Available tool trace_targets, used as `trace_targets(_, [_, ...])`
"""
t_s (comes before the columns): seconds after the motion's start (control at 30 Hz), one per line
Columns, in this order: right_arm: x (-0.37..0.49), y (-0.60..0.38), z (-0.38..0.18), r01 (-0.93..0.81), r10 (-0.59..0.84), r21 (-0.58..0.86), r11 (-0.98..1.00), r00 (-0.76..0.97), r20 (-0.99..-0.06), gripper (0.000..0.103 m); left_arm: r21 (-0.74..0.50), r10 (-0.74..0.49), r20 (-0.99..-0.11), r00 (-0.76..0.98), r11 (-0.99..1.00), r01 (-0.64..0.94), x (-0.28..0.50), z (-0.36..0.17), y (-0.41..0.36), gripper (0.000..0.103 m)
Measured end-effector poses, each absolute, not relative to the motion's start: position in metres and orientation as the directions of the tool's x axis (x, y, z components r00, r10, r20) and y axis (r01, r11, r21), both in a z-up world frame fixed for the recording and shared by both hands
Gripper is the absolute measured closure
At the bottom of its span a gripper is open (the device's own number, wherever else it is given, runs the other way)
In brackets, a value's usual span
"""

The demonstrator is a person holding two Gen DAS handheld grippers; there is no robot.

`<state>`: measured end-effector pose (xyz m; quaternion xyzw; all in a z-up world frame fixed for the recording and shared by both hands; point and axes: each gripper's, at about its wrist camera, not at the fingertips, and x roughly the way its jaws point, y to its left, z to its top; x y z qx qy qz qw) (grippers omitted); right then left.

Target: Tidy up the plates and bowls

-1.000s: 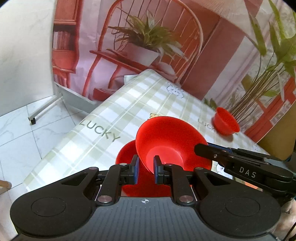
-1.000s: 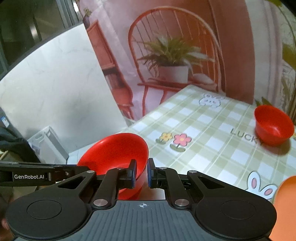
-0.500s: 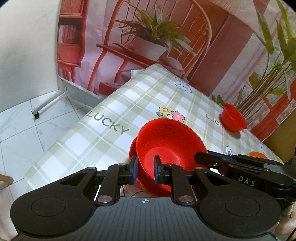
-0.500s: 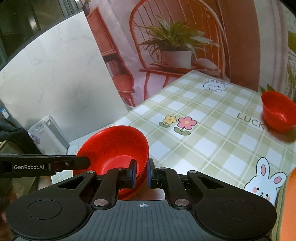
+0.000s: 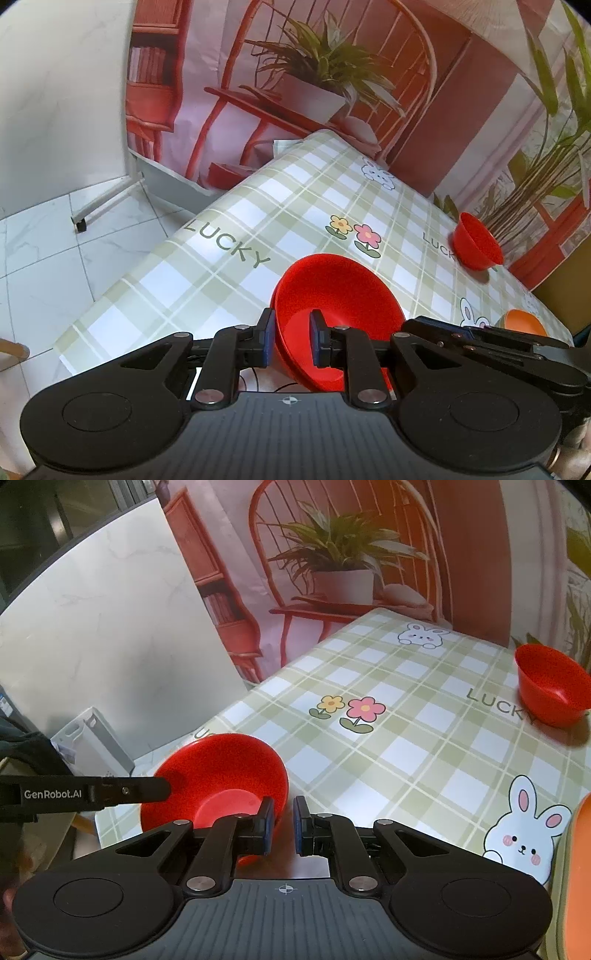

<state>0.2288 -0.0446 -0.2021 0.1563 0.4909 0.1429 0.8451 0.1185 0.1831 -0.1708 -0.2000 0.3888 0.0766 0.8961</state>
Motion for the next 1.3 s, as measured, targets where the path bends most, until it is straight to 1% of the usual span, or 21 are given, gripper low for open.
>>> trace_targets(0.23, [0.227,-0.055,-0.193,-0.063,0.385,0.414,0.908,0.516,-0.765,0.092,-0.301,-0.013,-0.718,0.696,0.907,-0.294,0.118,-0.165,0.183,0.082])
trace_targets(0.43, [0.229,-0.094,-0.169,-0.001,0.341,0.428,0.904,0.606,-0.719,0.092,-0.306,-0.027,-0.663,0.748,0.922,-0.238,0.129,-0.138,0.172,0.082])
trace_targets(0.6, [0.226,-0.144,-0.145,0.071,0.272,0.435,0.898,0.685,-0.675,0.09,-0.314,-0.073,-0.612,0.787,0.936,-0.157,0.145,-0.114,0.143,0.081])
trace_targets(0.73, [0.222,-0.18,-0.132,0.117,0.204,0.412,0.904,0.729,-0.653,0.089,-0.313,-0.123,-0.578,0.807,0.946,-0.081,0.162,-0.101,0.108,0.068])
trace_targets(0.9, [0.22,-0.224,-0.128,0.167,0.122,0.362,0.917,0.747,-0.654,0.087,-0.29,-0.172,-0.546,0.82,0.957,0.007,0.191,-0.092,0.058,0.065])
trace_targets(1.1, [0.216,-0.271,-0.139,0.208,0.06,0.307,0.929,0.732,-0.679,0.084,-0.28,-0.201,-0.535,0.821,0.959,0.052,0.234,-0.099,0.012,0.06])
trace_targets(1.2, [0.226,-0.291,-0.155,0.233,0.046,0.293,0.927,0.706,-0.706,0.084,-0.245,-0.179,-0.552,0.815,0.968,0.047,0.259,-0.114,-0.008,0.06])
trace_targets(1.3, [0.239,-0.305,-0.176,0.253,0.054,0.297,0.921,0.671,-0.739,0.083,-0.268,-0.18,-0.58,0.795,0.963,0.023,0.288,-0.13,-0.017,0.06])
